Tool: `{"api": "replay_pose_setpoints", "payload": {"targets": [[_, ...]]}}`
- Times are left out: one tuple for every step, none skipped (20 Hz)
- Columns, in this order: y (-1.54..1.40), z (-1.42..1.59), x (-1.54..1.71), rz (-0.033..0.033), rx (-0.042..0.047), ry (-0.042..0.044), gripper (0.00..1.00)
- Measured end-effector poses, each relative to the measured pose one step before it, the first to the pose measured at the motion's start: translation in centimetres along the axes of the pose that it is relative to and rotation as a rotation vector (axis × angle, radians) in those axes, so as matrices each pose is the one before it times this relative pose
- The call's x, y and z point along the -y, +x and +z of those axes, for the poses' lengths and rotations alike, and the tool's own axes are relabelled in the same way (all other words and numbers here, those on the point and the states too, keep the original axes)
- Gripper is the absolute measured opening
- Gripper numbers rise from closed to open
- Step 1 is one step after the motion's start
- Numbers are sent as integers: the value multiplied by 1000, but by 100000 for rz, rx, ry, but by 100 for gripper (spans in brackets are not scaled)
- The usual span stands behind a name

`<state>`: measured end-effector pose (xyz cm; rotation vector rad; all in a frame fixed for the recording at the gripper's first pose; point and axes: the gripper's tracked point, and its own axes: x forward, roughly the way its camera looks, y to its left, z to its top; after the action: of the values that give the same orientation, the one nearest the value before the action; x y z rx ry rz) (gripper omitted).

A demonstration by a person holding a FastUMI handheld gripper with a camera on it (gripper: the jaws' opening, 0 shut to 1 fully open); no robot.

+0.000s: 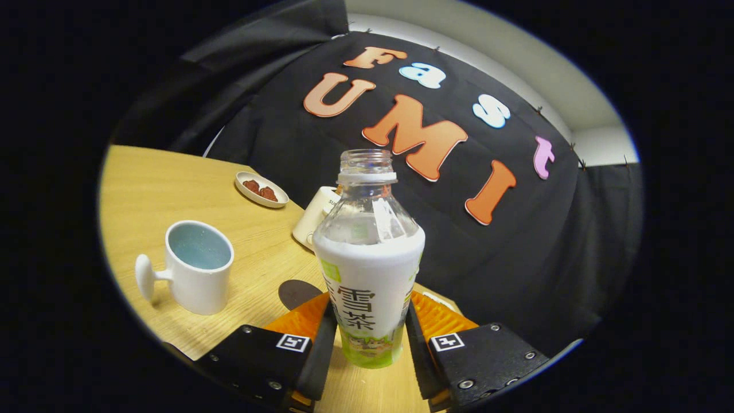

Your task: Take the bottle from table, then pour the juice into the cup, finally place the bottle on the coaster

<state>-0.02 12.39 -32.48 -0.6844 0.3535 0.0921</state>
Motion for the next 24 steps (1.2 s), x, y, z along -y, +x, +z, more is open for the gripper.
{"api": "replay_pose_setpoints", "payload": {"targets": [[148,161,-2,-552,191,-2593,62],[123,-16,-128,121,-26,-2155,62],[33,197,-190,239,173,-2004,62],[35,119,-164,8,383,-2448,62],[27,117,-81,-466,297,-3267,62],[117,155,65,-852,735,-3868,62],[-82,381,51,-1294,957,-4396,62],[99,363,115,-1167,1305,-4579,62],[-49,169,41,-1063,1421,-4406,62],[-86,36,36,-703,1194,-3661,62],[-57,81,-68,-128,860,-2746,62],[89,-11,-157,517,753,-2760,62],[-91,24,-108,592,581,-3039,62],[-19,272,-186,-3,858,-3904,62],[94,6,33,-584,970,-4099,62],[-70,18,-1,-1111,714,-4063,62],[281,-2,-60,-843,729,-3606,62],[95,55,38,-618,651,-2988,62],[100,-184,17,103,345,-2232,62],[-16,-45,-63,73,470,-1943,62],[-26,69,10,122,611,-2340,62],[16,13,138,-831,350,-2309,62],[-156,134,96,-918,691,-2358,62],[-44,93,-6,-582,837,-2497,62]]}}
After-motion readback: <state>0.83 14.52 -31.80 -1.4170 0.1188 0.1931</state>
